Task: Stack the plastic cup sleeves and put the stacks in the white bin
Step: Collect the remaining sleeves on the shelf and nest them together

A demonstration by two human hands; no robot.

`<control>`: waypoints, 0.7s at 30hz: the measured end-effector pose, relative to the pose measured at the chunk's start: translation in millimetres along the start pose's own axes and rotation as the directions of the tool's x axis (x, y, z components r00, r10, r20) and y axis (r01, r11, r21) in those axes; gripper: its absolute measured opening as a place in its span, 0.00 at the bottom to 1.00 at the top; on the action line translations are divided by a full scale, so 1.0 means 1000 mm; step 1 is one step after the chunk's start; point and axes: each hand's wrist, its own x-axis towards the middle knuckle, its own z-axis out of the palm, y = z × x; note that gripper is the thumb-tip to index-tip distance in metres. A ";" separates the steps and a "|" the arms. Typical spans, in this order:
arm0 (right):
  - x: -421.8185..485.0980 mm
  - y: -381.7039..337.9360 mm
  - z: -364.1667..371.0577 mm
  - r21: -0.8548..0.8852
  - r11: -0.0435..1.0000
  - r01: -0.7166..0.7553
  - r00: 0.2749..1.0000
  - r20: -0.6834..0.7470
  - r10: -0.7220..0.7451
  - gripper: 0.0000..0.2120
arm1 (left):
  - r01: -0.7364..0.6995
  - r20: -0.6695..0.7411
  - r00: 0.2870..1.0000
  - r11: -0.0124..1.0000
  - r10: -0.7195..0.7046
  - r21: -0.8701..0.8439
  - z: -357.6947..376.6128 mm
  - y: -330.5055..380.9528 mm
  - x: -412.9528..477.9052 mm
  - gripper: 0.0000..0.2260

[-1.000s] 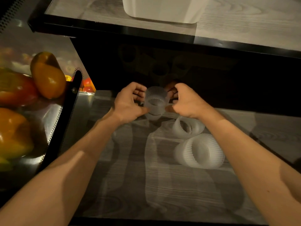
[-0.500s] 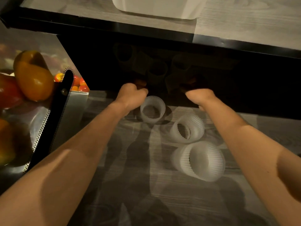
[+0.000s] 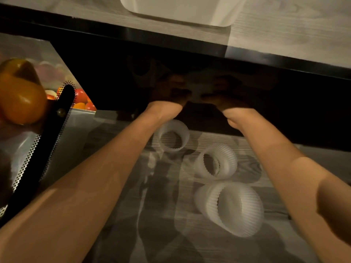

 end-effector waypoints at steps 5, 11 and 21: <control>0.012 -0.013 0.017 -0.343 0.895 0.286 0.957 0.055 -0.284 0.27 | -0.003 -0.091 0.996 0.998 0.008 0.058 -0.011 -0.011 0.016 0.19; 0.026 0.005 0.029 -0.353 0.880 0.318 0.948 0.134 -0.289 0.27 | 0.036 0.040 0.998 0.992 -0.041 0.121 -0.014 -0.024 0.012 0.20; 0.009 0.016 0.028 -0.101 0.976 0.192 0.972 0.157 -0.175 0.13 | 0.145 -0.069 0.988 0.986 -0.140 0.079 -0.011 -0.026 -0.008 0.16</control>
